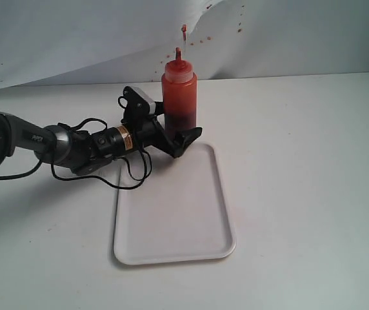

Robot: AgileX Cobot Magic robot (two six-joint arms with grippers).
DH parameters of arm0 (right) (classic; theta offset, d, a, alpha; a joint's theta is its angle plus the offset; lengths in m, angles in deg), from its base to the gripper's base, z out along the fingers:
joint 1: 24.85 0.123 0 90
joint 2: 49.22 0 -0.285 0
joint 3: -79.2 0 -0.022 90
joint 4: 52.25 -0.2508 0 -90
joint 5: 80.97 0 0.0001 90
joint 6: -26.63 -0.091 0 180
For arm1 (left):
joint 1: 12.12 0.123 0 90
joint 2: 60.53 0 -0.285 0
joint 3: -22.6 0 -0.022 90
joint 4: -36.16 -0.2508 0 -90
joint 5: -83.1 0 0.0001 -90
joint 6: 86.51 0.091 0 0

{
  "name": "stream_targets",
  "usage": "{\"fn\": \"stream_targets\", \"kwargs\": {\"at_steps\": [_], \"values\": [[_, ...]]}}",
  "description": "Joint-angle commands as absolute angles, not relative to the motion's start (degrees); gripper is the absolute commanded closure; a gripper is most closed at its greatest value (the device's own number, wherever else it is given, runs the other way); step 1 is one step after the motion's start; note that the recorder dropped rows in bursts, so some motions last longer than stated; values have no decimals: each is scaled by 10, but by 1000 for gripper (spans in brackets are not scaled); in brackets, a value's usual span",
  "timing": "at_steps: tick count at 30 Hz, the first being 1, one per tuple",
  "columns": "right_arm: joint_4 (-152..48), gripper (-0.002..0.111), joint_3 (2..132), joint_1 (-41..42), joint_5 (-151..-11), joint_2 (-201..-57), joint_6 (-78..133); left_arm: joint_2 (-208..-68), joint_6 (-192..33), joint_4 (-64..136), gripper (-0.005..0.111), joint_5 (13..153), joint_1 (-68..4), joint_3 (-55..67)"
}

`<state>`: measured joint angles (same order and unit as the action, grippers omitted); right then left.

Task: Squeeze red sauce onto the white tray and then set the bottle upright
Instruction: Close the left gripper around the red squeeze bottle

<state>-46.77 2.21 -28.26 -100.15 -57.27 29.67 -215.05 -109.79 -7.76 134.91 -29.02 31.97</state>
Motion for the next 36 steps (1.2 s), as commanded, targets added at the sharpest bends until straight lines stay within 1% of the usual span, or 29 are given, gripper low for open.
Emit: {"fn": "stream_targets", "kwargs": {"at_steps": [1,10,18,28,30,31,33,36], "values": [[-468,108,20,-287,-995,-570,293,-2160,-1104,-74,2,1290,-314,351],[-468,108,20,-287,-995,-570,293,-2178,-1105,10,2,1278,-321,375],[-468,108,20,-287,-995,-570,293,-2178,-1105,11,2,1246,-324,375],[-468,108,20,-287,-995,-570,293,-2178,-1105,11,3,1246,-324,377],[-468,108,20,-287,-995,-570,293,-2178,-1104,11,9,1246,-324,377],[-468,108,20,-287,-995,-570,293,-2178,-1101,11,14,1246,-324,377],[-468,108,20,-287,-995,-570,293,-2178,-1101,11,30,1246,-324,377],[-468,108,20,-287,-995,-570,293,-2178,-1101,11,61,1246,-324,377]]}}
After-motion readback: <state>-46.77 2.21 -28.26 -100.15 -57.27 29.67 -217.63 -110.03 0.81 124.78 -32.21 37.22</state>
